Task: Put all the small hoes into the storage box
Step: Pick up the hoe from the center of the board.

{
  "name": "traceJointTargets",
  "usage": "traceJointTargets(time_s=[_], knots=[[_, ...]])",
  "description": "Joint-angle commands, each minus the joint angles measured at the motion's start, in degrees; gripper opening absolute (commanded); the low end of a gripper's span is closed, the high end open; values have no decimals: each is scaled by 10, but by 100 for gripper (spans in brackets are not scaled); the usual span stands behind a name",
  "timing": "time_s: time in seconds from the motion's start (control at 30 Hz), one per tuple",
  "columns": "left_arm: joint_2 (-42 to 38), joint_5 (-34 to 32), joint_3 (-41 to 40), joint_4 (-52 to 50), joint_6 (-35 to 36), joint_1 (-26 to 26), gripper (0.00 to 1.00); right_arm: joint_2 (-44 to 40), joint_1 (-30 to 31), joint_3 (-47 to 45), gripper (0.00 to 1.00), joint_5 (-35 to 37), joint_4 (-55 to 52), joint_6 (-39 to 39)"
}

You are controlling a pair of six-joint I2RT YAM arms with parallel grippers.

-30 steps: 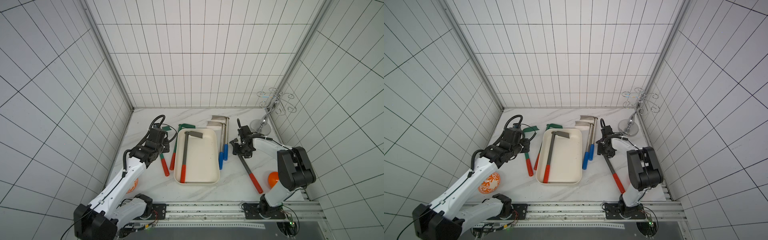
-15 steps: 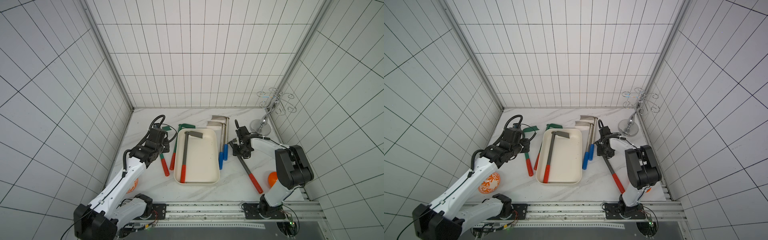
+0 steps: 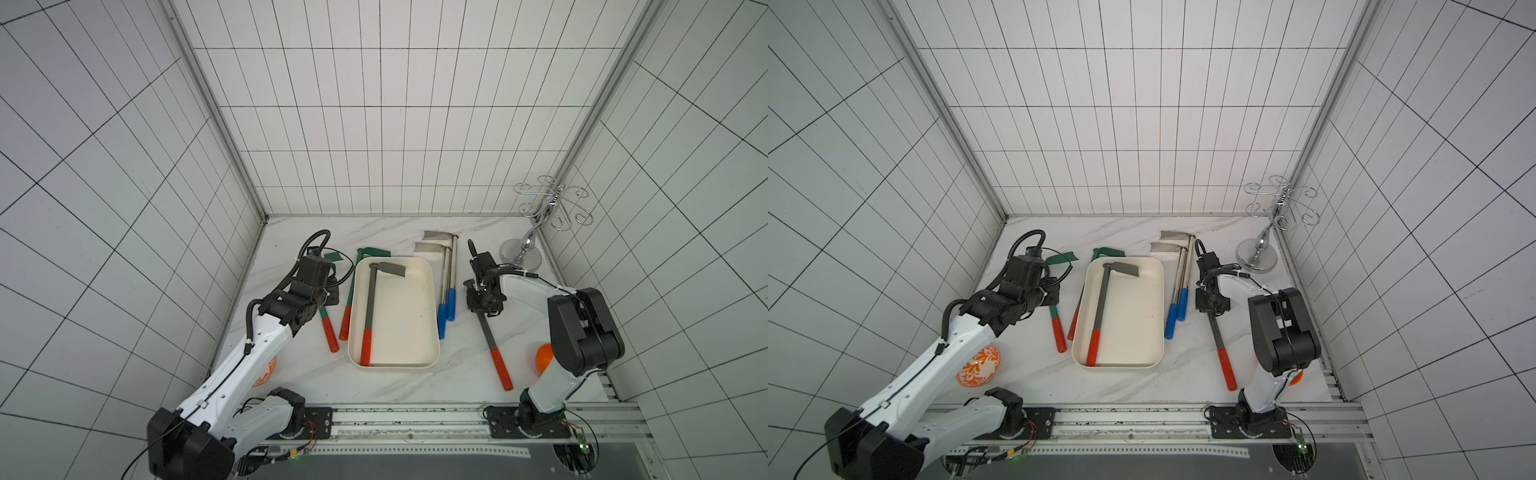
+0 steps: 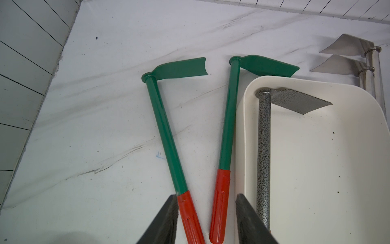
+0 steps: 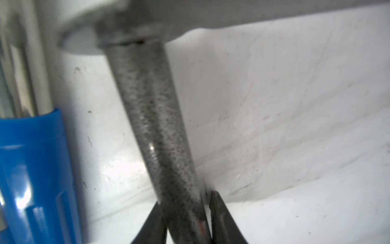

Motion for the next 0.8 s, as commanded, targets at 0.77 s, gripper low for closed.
traceJointTargets(time_s=[0.77], knots=[[-10,-2,7,8,1,-1,47,24,1,103,0,-20,-45,0]])
